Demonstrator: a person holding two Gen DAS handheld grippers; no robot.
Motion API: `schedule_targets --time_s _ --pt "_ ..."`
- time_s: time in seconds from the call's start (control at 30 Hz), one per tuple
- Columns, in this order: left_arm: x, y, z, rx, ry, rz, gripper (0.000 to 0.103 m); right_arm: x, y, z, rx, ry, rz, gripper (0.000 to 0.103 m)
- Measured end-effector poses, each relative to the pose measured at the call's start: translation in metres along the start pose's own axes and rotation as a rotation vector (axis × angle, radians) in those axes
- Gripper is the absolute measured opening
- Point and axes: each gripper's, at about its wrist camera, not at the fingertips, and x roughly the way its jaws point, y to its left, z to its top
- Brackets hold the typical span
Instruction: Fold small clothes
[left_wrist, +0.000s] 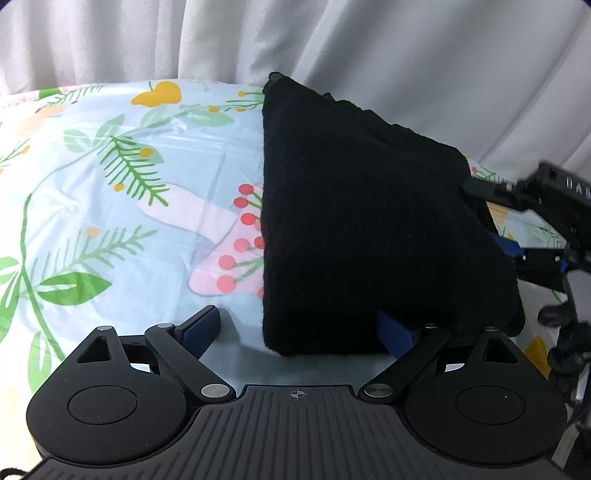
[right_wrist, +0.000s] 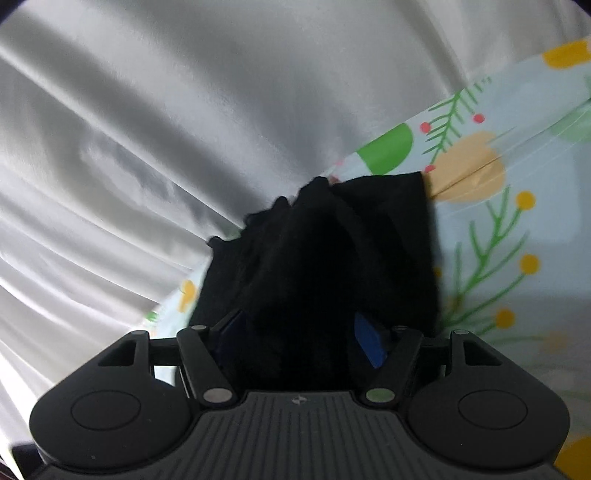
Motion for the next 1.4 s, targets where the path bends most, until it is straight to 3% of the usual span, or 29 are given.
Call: schedule_targets --time_s 0.23,0.3,0.33,0.37,0.43,0.53,0.63,0.8,0.9,1.1,1.2,1.27,1.3,1.4 --pt "-0.001 -0.005 -0.003 0.029 0.003 0.019 0.095 0.017 0.018 0.001 -0.052 0.027 0.003 0.056" --pt "0.000 -0.007 -0.003 0.037 0.003 0.026 0.095 0.023 0.018 0.000 -0.045 0.038 0.014 0.043" --pt "0.002 -0.008 -0.003 0.039 0.003 0.028 0.095 0.025 0.018 0.001 -0.046 0.040 0.017 0.022" --pt "0.002 -0.008 -0.003 0.040 0.003 0.031 0.095 0.028 0.020 0.002 -0.052 0.044 0.018 0.013" --pt "0.003 -0.010 -0.003 0.040 0.004 0.036 0.095 0.027 0.033 0.004 -0.112 0.023 -0.037 0.012" --pt "0.002 -0.010 -0.003 0.044 0.008 0.045 0.095 -0.002 0.073 0.000 -0.329 -0.122 -0.140 0.011" --pt "0.001 -0.009 -0.002 0.034 0.010 0.054 0.095 -0.024 0.093 -0.003 -0.451 -0.222 -0.240 0.011" --pt "-0.001 -0.002 -0.001 0.014 0.013 0.050 0.095 -0.011 0.062 -0.007 -0.443 -0.154 -0.375 0.011" --pt "-0.003 0.003 -0.001 0.015 0.023 0.046 0.095 -0.003 0.043 -0.012 -0.422 -0.124 -0.408 0.012" --pt "-0.013 0.021 0.001 -0.035 0.024 0.044 0.095 -0.009 0.055 -0.012 -0.463 -0.161 -0.501 0.011" --pt "-0.026 0.032 0.001 -0.083 -0.019 0.112 0.095 -0.021 0.075 -0.013 -0.500 -0.260 -0.578 0.018" --pt "-0.033 0.039 0.006 -0.129 -0.060 0.180 0.095 -0.026 0.084 -0.011 -0.479 -0.264 -0.472 0.018" --pt "-0.035 0.043 0.009 -0.154 -0.082 0.209 0.095 -0.023 0.090 -0.011 -0.461 -0.240 -0.374 0.018" --pt "-0.035 0.050 0.020 -0.212 -0.119 0.239 0.095 0.002 0.110 -0.025 -0.510 -0.152 -0.210 0.018"
